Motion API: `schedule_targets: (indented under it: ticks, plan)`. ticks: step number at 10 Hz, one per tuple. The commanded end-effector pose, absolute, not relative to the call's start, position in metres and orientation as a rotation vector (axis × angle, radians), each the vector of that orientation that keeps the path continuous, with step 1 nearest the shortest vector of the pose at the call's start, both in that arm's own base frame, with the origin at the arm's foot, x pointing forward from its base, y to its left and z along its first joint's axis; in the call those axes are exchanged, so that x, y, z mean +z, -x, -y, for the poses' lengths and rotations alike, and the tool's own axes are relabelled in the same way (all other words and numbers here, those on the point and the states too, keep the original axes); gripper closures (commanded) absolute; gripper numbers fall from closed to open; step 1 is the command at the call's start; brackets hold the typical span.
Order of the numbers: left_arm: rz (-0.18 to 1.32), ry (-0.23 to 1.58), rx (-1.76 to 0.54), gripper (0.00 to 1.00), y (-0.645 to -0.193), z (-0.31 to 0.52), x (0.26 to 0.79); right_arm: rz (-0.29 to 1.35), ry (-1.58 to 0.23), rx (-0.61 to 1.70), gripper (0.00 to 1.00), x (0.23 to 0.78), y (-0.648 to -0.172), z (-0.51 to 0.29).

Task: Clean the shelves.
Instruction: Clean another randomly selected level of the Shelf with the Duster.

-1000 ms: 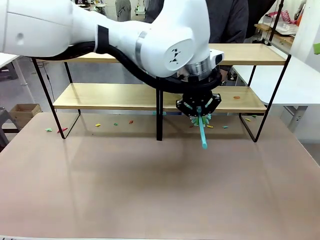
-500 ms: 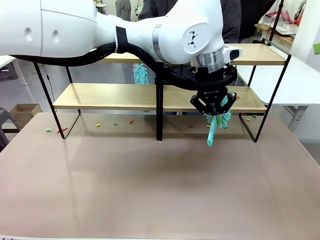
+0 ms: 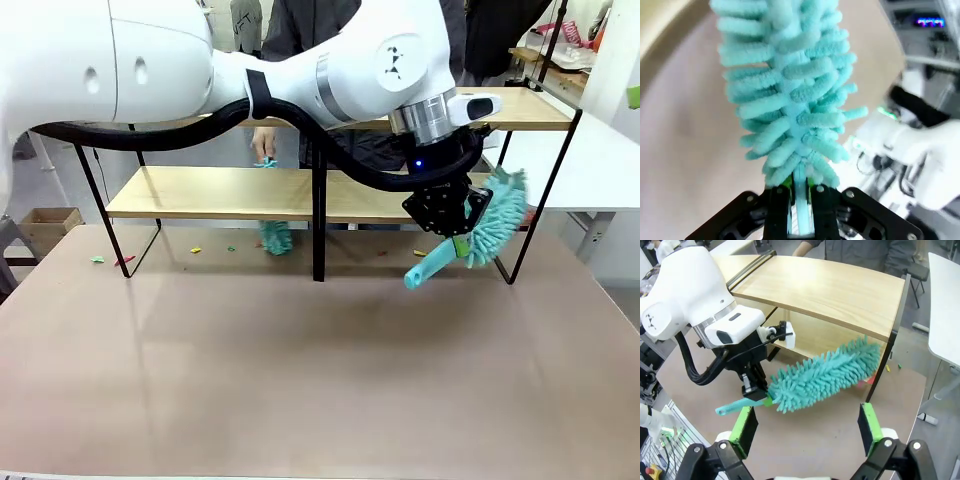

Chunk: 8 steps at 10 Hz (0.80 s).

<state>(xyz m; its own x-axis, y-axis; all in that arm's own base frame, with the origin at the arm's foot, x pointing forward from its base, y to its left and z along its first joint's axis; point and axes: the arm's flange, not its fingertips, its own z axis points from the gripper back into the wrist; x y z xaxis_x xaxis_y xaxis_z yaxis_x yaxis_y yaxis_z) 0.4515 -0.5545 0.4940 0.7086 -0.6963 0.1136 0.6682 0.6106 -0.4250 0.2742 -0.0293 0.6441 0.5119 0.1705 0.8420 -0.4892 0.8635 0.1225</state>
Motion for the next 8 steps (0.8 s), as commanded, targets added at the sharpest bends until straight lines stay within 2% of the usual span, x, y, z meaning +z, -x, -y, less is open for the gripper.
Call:
schedule_targets:
  ticks: [1, 2, 8]
  plan:
    - [-0.197, 0.632, -0.989, 0.87, -0.459, 0.533, 0.505, 0.964, -0.380, 0.420, 0.00, 0.645, -0.275, 0.030]
    - [-0.207, 0.676, -1.027, 0.87, -0.458, 0.521, 0.507, 0.964, -0.380, 0.420, 0.00, 0.645, -0.275, 0.030]
    - [-0.176, 0.636, -1.016, 0.87, -0.440, 0.483, 0.514, 0.964, -0.380, 0.420, 0.00, 0.645, -0.275, 0.030]
